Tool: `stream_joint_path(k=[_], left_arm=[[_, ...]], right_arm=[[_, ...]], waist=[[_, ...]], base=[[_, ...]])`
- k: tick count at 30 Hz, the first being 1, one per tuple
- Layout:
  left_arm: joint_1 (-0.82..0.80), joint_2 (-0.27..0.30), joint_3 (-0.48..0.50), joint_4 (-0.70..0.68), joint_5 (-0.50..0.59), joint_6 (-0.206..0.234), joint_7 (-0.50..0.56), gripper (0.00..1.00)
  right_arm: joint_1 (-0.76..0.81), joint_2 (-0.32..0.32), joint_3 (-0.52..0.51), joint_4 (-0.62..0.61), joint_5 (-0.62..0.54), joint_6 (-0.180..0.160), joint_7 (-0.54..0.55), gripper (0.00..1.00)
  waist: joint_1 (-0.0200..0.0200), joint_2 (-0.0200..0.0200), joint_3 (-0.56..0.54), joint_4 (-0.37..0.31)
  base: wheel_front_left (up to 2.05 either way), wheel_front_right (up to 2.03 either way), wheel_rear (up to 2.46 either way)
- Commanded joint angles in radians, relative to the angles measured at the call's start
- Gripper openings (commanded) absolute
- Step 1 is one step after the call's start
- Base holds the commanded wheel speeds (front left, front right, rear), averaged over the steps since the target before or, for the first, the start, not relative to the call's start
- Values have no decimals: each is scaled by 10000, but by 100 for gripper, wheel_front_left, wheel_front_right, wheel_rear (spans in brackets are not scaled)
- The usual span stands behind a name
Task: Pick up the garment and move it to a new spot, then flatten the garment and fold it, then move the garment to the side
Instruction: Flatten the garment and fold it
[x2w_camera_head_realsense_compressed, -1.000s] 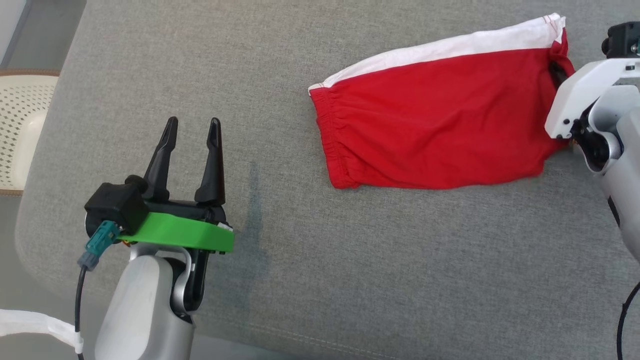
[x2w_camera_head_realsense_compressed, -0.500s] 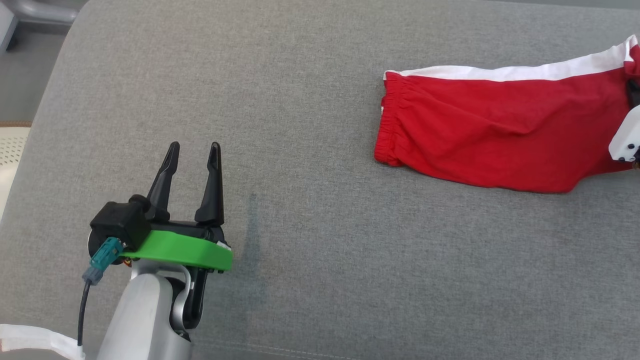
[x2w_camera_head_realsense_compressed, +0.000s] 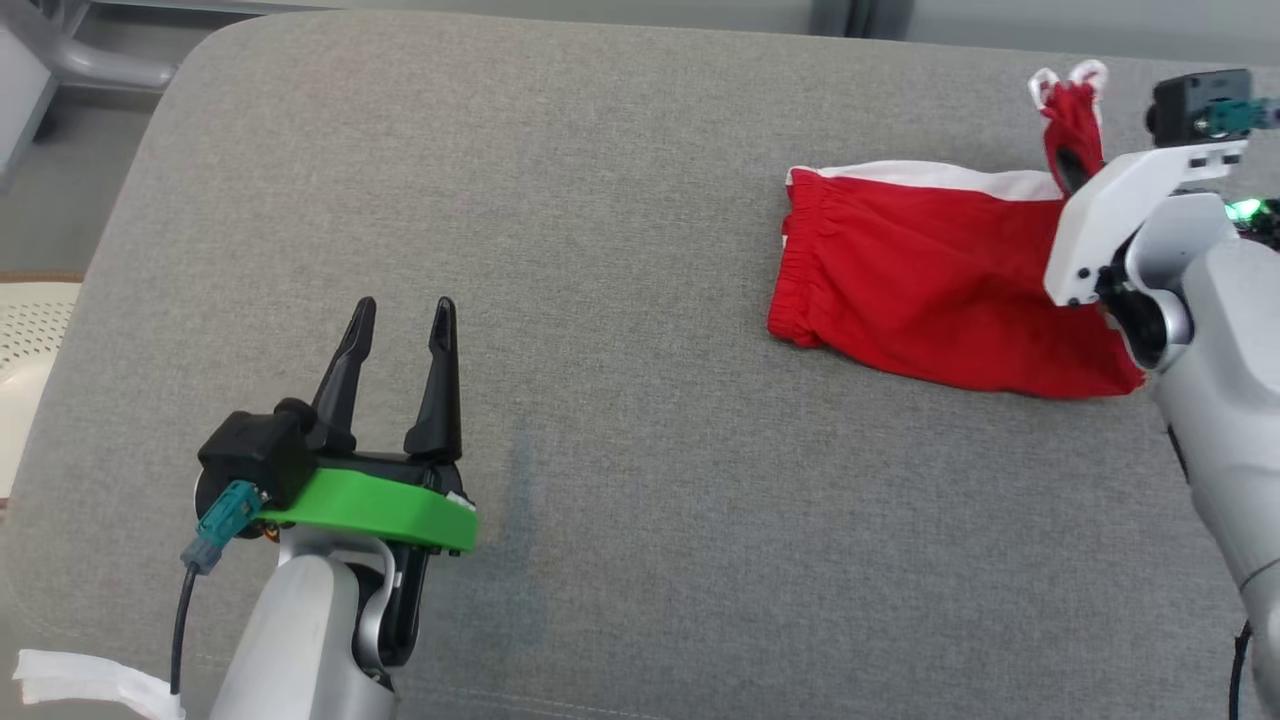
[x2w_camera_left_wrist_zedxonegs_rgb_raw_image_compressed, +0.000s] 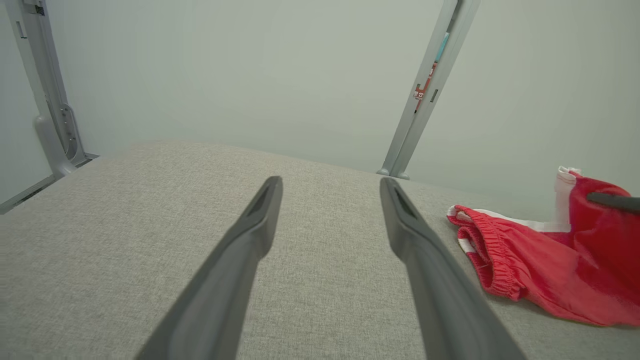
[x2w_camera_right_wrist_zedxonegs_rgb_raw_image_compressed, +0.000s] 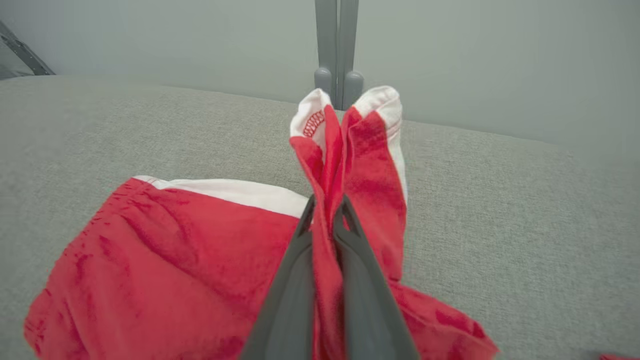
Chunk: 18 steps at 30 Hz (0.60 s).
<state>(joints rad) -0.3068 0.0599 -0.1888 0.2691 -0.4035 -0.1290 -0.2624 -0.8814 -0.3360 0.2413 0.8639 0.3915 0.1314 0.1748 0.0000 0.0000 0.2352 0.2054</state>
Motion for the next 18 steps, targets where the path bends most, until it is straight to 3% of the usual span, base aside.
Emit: stream_joint_path(k=[1, 6, 13, 14, 18], left_arm=[[182, 2, -10, 26, -34, -22, -27, 100], [182, -24, 18, 32, -76, -22, -27, 100], [112, -67, -24, 57, -156, -22, -27, 100], [109, -71, -48, 64, -148, -22, -27, 100], [157, -84, -91, 116, -166, -22, -27, 100]], right_arm=[[184, 129, 42, -214, -122, -16, 184, 0], [345, 803, 217, -881, -578, -16, 839, 0], [485, 1514, 299, -916, -1197, -16, 1360, 0], [520, 1609, 257, -860, -1256, -16, 1411, 100], [643, 1922, 212, -1001, -1117, -16, 1306, 100]], waist=[[0, 0, -111, 203], [0, 0, -104, 542], [0, 0, 9, 966], [0, 0, 10, 1006], [0, 0, -47, 1068]], base=[[0, 0, 0], [0, 0, 0], [0, 0, 0], [0, 0, 0], [0, 0, 0]])
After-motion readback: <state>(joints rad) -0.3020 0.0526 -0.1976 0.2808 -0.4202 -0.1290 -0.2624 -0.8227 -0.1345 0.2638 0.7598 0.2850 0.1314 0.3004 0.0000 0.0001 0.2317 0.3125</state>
